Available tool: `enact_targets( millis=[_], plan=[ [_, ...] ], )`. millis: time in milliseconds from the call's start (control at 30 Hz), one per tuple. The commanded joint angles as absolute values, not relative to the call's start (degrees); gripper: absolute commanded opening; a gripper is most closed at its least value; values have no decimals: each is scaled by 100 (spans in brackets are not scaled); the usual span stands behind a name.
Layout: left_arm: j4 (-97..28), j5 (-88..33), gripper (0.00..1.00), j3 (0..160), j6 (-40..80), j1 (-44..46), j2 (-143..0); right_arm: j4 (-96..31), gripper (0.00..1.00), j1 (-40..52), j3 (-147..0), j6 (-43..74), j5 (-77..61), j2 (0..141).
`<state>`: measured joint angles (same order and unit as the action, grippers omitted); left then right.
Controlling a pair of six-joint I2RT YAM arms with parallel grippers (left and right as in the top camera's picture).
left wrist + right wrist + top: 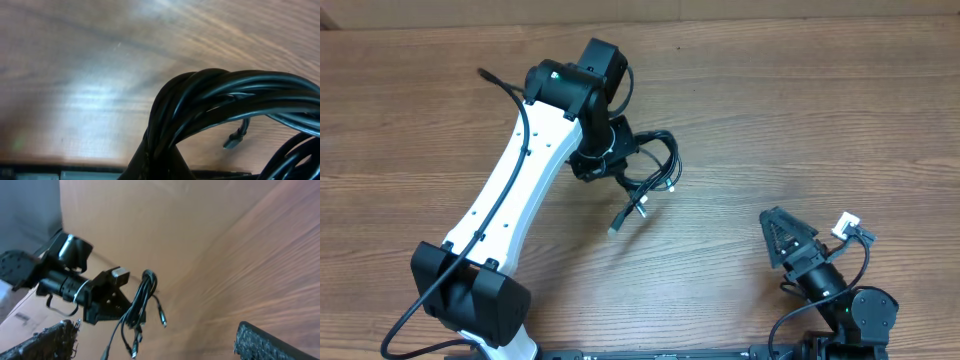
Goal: Untangle cables
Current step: 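Grasp the cable coil with the left gripper and lift it, then move the right gripper toward the cable held by the left gripper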
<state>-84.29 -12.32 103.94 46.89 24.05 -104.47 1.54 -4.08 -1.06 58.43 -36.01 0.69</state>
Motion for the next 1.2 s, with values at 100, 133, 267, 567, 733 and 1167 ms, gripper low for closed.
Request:
enact_targets(
  millis=[100,133,267,567,733,1167],
  plan=[
    [-8407,-587,13,9909,6029,2891,-10274,-370,100,-375,-49,6014,-4217,19],
    [-8276,-528,23,9760,6200,2943,-10274,-373,100,-375,-49,5990,-4265,25],
    [-7850,-475,60,9347,6259,3020,-10274,-355,100,-375,-49,5994,-4248,27],
    [-7083,788,74,9098,4167,2993,-10274,-355,100,-375,-49,5992,-4141,27],
    [-6667,749,81,8573,3745,3002,-10285,-355,100,-375,-49,5992,-4101,30],
    [-5216,-539,53,6753,4646,2919,-10285,-351,100,-375,-49,5948,-3951,30]
  ],
)
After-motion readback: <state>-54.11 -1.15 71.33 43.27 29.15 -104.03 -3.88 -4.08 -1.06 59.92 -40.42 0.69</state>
